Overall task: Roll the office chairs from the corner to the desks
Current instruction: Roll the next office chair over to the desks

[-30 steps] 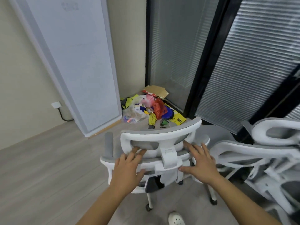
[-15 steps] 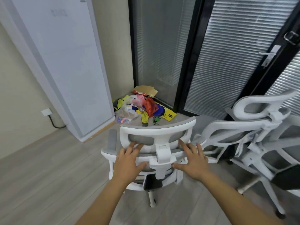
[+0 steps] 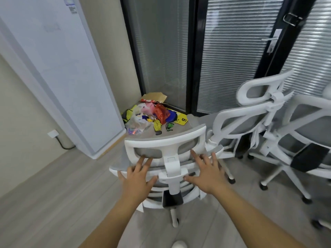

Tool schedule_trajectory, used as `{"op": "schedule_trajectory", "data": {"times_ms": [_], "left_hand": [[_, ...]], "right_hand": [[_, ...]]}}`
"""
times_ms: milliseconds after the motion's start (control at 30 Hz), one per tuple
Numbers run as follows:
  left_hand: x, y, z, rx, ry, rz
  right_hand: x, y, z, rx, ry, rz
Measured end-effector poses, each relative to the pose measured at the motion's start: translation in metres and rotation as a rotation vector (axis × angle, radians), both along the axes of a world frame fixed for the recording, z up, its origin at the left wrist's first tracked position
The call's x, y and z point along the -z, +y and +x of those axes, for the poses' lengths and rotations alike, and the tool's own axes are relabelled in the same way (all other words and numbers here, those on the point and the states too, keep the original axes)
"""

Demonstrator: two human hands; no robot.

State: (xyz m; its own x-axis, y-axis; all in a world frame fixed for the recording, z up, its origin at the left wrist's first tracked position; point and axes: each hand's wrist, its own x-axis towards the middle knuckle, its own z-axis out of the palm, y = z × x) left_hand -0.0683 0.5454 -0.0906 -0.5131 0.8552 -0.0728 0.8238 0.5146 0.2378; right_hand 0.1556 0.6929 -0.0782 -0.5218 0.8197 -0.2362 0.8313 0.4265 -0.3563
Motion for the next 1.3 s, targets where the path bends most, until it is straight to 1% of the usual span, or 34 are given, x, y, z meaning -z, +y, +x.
{"op": "schedule_trajectory", "data": {"times_ms": [133,233,333,467,533,567,633,733,867,967,1133,1300], "left_hand": [[-0.010,-0.024,0.012,0.050,0.074,-0.047],[-0.015,-0.042,0.021,0.091,0.060,-0.061],[-0.021,-0.062,0.028,0.136,0.064,-0.102],[-0.024,-0.095,0.032,0.260,0.093,-0.114],[-0.016,-0.112,0.030,0.334,0.109,-0.072],[-0.012,-0.121,0.030,0.362,0.098,-0.009],[0.003,-0.142,0.025,0.419,0.052,0.130],[0.020,-0.174,0.012,0.468,-0.047,0.237],[0.026,-0.201,0.000,0.549,-0.152,0.440],[0.028,-0.213,0.007,0.600,-0.208,0.457],[0.030,-0.239,0.036,0.693,-0.176,0.440],[0.014,-0.268,0.082,0.793,-0.209,0.370]], "right_hand": [[0.000,-0.030,0.015,0.024,-0.029,-0.003],[-0.005,-0.056,0.027,0.047,-0.082,0.012],[-0.009,-0.088,0.036,0.086,-0.095,0.031],[-0.008,-0.136,0.051,0.169,-0.114,0.070],[-0.005,-0.161,0.058,0.225,-0.107,0.083],[-0.004,-0.174,0.061,0.251,-0.107,0.087],[0.000,-0.199,0.067,0.301,-0.099,0.091],[-0.001,-0.234,0.075,0.365,-0.072,0.075],[-0.003,-0.279,0.088,0.456,-0.079,0.054],[-0.006,-0.313,0.103,0.505,-0.087,0.061],[-0.005,-0.369,0.134,0.595,-0.087,0.060],[-0.002,-0.429,0.170,0.718,-0.072,0.069]]}}
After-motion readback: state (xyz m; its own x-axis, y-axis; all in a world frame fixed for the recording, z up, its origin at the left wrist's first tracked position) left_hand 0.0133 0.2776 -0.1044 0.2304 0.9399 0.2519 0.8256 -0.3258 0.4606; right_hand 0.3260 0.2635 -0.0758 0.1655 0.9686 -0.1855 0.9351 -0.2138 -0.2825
